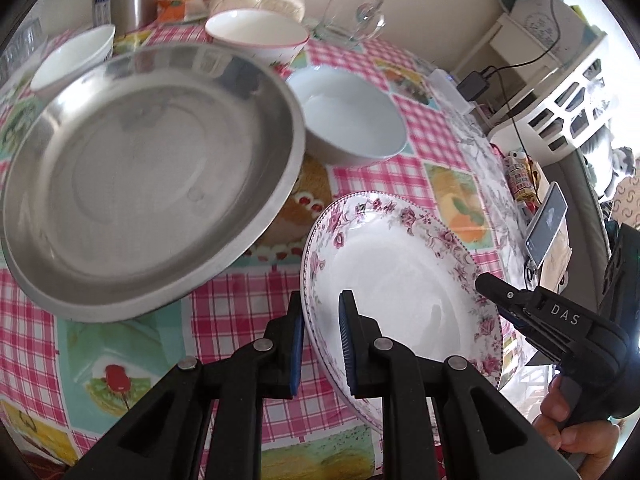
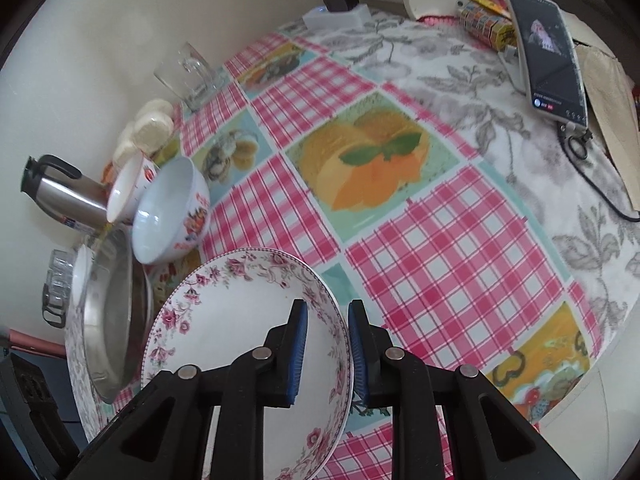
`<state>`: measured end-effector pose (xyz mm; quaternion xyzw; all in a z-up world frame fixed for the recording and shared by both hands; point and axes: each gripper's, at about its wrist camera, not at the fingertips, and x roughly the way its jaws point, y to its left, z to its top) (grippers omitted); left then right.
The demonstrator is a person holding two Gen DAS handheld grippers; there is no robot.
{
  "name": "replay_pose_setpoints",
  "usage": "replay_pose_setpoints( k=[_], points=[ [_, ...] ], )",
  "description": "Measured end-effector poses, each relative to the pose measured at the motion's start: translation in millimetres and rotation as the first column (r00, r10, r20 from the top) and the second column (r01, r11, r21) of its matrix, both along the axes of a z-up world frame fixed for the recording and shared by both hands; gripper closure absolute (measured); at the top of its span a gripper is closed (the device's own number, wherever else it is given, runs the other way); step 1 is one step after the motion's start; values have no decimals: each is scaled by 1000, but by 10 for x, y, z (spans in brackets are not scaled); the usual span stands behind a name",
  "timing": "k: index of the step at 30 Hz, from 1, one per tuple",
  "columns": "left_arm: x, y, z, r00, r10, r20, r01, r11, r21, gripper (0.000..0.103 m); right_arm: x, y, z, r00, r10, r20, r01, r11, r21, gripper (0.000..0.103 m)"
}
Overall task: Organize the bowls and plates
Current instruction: 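Lift the rose-rimmed plate and carry it toward the steel basin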
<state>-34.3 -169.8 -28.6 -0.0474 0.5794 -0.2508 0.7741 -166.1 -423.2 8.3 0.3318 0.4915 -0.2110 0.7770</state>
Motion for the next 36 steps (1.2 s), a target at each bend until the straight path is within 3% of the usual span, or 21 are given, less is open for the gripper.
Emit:
replay_pose_setpoints(
  k=[16, 36],
  points=[
    [7, 197, 491, 985, 20, 169, -4, 995, -97, 86, 12, 172, 372, 980, 1, 197, 10, 998, -57, 81],
    [233, 738, 590, 976, 128, 174, -106, 986, -128, 86, 305, 654, 485, 964, 91, 250, -70, 993, -92, 80]
  ],
)
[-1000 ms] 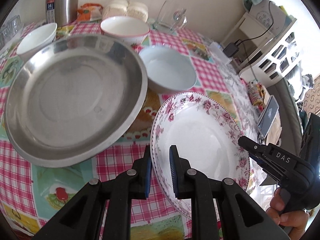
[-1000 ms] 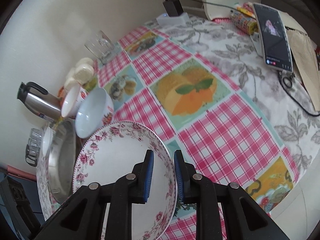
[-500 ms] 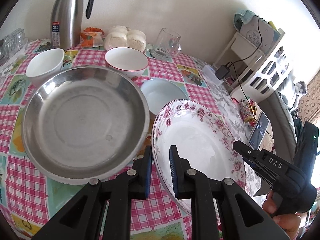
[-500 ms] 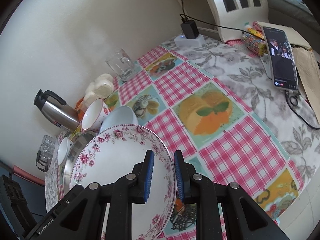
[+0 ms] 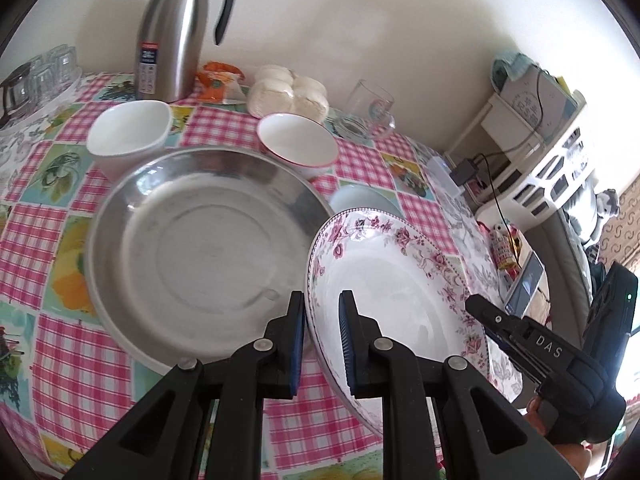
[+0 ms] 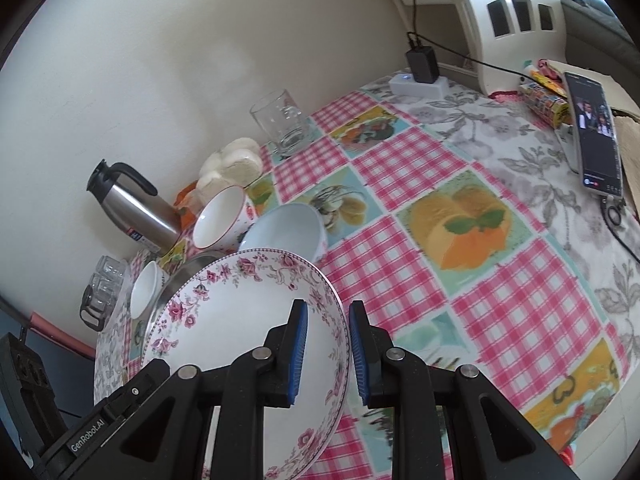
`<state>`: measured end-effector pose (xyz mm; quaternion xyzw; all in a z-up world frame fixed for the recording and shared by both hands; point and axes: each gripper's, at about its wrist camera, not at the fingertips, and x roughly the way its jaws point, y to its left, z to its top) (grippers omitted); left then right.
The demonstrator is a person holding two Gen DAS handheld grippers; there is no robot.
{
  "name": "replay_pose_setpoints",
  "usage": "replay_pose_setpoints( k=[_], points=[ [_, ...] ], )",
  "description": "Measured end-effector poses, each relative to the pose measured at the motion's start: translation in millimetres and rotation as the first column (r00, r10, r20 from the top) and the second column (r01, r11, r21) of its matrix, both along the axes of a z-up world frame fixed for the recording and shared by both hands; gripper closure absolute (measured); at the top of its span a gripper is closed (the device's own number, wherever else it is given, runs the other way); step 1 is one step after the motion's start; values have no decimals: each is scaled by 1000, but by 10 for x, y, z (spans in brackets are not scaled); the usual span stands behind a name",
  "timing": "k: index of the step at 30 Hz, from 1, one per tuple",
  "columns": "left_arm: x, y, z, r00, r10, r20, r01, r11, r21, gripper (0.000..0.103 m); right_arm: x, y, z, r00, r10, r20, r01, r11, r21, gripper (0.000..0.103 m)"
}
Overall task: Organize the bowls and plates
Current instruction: 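Lift the rose-rimmed plate and carry it toward the steel basin, then lower the rose-rimmed plate into the steel basin with the right gripper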
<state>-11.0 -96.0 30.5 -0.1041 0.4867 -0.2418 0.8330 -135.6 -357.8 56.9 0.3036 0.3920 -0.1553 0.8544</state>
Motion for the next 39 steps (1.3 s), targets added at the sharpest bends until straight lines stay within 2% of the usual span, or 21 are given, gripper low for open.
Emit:
replay_pose_setpoints(
  k=[13, 20, 27, 35, 39],
  points=[
    [258, 605, 12, 992, 118, -39, -120, 991, -56, 86, 368, 508, -46, 996, 85, 0, -85, 996, 0, 80],
    [397, 722, -101, 984, 163, -72, -166, 986, -28, 86, 583, 684, -119, 993, 119, -22, -119, 993, -17, 80],
    [586, 875, -247, 964, 223, -143, -233, 971, -55, 86, 811, 724, -234, 991, 128, -29, -127, 991, 34, 80],
    [754, 933, -373, 950, 255, -182, -264, 964, -30, 86, 1043, 810, -316, 988, 148, -41, -147, 989, 32, 80],
    [810, 920, -422, 947, 264, -183, -267, 964, 6, 86, 1130, 826, -368, 987, 153, -55, -151, 988, 38, 80]
  ],
)
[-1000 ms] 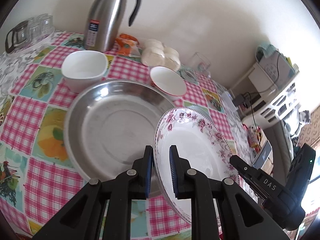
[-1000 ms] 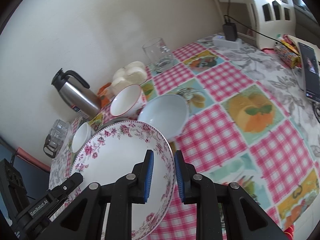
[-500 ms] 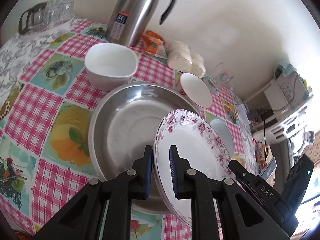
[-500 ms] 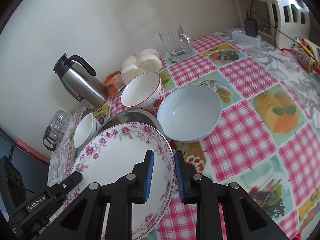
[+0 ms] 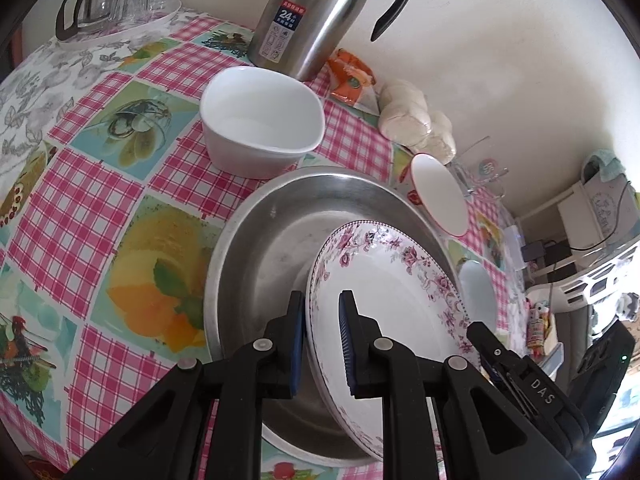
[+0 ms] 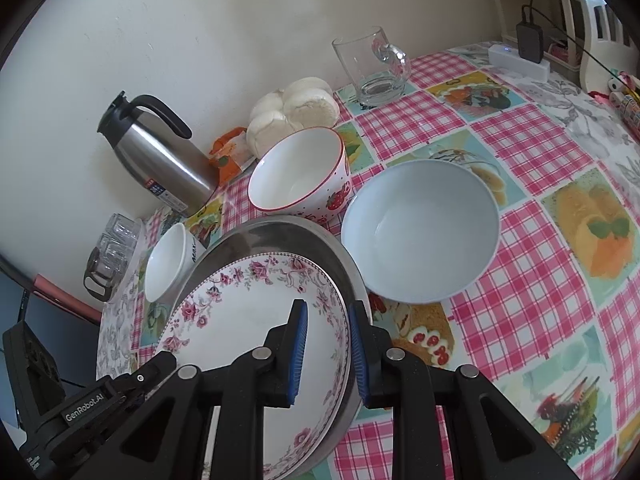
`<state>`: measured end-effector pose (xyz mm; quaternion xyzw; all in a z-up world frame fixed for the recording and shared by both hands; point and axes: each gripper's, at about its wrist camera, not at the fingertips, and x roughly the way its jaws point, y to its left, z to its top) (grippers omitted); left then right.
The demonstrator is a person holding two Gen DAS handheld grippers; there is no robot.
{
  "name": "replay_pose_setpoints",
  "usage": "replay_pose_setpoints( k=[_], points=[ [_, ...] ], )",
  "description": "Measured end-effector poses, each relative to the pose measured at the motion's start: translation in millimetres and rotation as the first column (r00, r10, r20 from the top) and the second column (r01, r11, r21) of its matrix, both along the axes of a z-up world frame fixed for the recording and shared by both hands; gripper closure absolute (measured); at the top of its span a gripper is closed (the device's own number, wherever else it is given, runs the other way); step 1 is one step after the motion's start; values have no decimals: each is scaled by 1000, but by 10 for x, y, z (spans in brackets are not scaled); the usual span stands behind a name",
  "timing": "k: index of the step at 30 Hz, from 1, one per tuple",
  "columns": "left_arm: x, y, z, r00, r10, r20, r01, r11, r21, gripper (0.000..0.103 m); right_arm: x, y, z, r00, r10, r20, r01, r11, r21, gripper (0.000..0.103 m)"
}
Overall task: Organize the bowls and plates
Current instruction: 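Lower the rose-rimmed plate into the steel basin with the right gripper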
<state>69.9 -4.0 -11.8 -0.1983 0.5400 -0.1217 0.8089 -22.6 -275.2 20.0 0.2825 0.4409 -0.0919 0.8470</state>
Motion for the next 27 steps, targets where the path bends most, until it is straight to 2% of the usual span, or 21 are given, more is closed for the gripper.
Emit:
replay_pose_setpoints(
  k=[13, 27],
  points=[
    [206, -32, -68, 1000, 3, -15, -3, 999, 36, 86, 196, 19, -104, 1000, 14, -12, -14, 1000, 8, 78],
    [296, -26, -233, 997, 16, -81, -14, 1000, 26, 86, 273, 25, -205, 999, 23, -27, -23, 1000, 17, 78]
  ],
)
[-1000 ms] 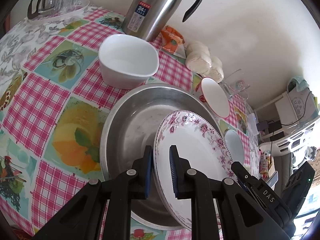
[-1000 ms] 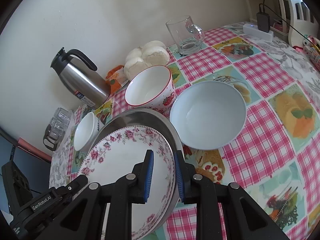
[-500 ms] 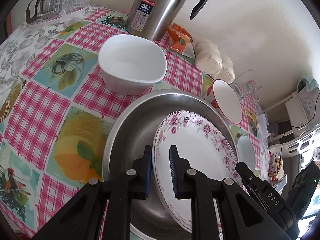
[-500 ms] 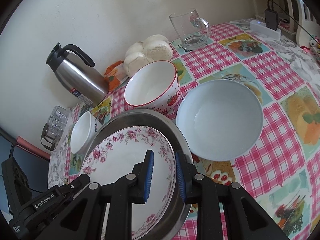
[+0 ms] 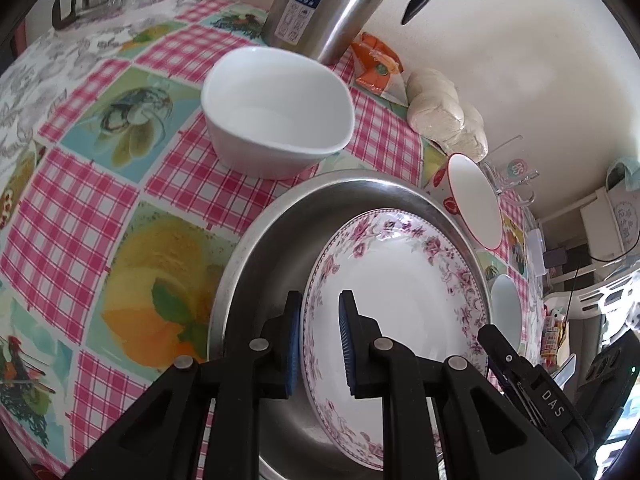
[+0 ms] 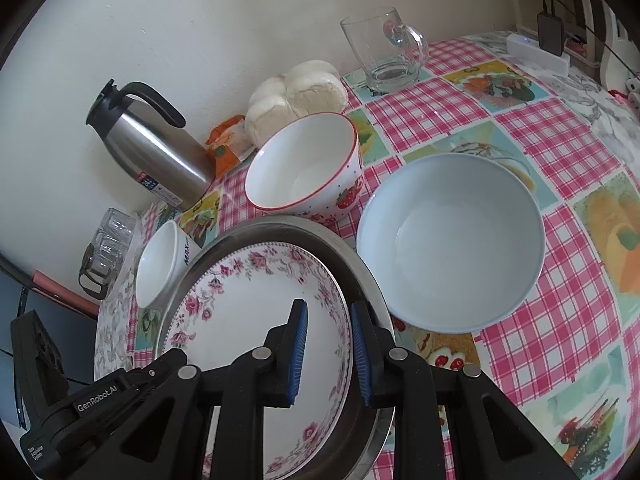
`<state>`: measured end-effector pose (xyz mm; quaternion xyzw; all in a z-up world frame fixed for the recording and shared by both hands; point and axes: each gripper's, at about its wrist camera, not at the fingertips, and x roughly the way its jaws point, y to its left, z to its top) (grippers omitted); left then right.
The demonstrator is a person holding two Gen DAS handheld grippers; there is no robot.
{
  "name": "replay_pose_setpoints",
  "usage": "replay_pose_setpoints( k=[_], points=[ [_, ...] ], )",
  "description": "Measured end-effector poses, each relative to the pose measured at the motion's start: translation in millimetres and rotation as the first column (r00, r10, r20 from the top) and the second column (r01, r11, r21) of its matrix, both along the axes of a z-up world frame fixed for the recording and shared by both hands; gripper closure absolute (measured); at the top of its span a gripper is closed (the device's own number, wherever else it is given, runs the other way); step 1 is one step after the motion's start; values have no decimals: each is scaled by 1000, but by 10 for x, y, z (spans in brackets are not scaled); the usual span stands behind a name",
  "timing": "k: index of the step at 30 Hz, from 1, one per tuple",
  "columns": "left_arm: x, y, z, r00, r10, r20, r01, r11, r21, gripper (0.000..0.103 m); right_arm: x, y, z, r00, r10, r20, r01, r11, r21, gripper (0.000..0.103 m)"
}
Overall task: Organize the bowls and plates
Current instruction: 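Lower the rose-rimmed plate into the steel basin with the right gripper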
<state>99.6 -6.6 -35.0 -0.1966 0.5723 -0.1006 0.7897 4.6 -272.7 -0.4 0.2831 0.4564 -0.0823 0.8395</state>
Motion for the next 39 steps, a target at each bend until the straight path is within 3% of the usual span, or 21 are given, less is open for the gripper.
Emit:
replay_pose_setpoints(
  k=[10, 22, 39],
  points=[
    [-20, 27, 7, 1000, 25, -9, -25, 1000, -9, 86, -3, 59, -1, 1000, 28, -14, -28, 999, -43, 78],
    [-77, 74, 47, 999, 44, -12, -44, 999, -7, 86, 1, 206, 38, 993, 101, -53, -109, 979, -172, 78],
    [-109, 95, 120, 998, 67, -11, -67, 998, 20, 86, -27, 298, 51, 986, 149, -72, -161, 966, -202, 77]
  ],
)
